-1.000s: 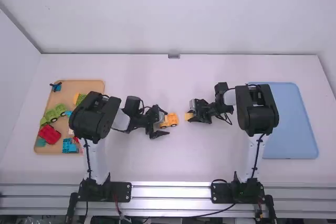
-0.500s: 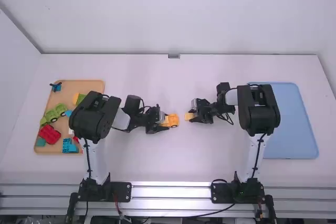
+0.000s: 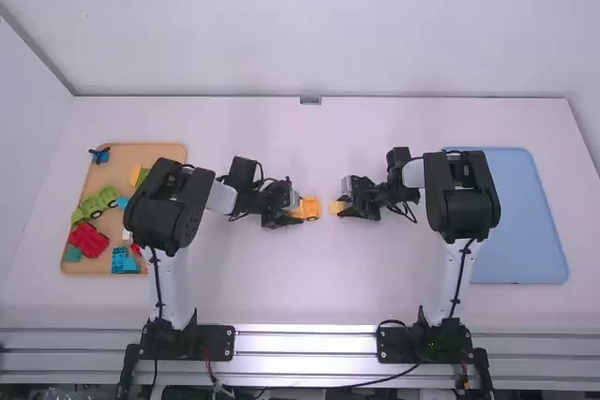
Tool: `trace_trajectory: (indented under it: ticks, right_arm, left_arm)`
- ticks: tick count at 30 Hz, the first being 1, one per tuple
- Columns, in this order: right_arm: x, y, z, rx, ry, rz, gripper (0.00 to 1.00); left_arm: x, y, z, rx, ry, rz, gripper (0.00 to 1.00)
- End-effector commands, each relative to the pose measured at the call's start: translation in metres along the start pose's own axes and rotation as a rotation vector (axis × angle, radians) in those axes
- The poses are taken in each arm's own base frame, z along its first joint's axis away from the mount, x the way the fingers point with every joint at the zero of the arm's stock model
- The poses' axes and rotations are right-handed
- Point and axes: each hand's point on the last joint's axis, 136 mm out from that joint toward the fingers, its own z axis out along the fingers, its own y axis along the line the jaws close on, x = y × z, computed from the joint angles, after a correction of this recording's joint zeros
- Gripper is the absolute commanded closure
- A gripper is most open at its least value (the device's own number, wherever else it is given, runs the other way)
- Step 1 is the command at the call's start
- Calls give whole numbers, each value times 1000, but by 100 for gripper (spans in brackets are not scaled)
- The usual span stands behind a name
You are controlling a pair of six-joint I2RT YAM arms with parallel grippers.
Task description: Assemble lego blocks to make yellow taxi
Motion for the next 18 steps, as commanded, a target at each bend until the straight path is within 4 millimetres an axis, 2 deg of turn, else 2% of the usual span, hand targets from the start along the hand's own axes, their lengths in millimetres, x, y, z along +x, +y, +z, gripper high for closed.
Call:
trace_trajectory:
  ticks: [1,8,14,18]
  right_arm:
    - [-12,-8,-4,3,-47,3,73]
    - [-38,-13,-11,-72,-22,39,82]
    - [-67,-6,-17,-153,-38,-73,81]
    - [-75,-13,-21,-146,-37,-101,80]
  left_arm:
    - [-1,-4,5,22,-3,57,80]
    - [-4,-12,5,35,-40,64,80]
    - [-4,-16,5,35,-57,75,80]
    - [-4,-17,5,39,-53,64,80]
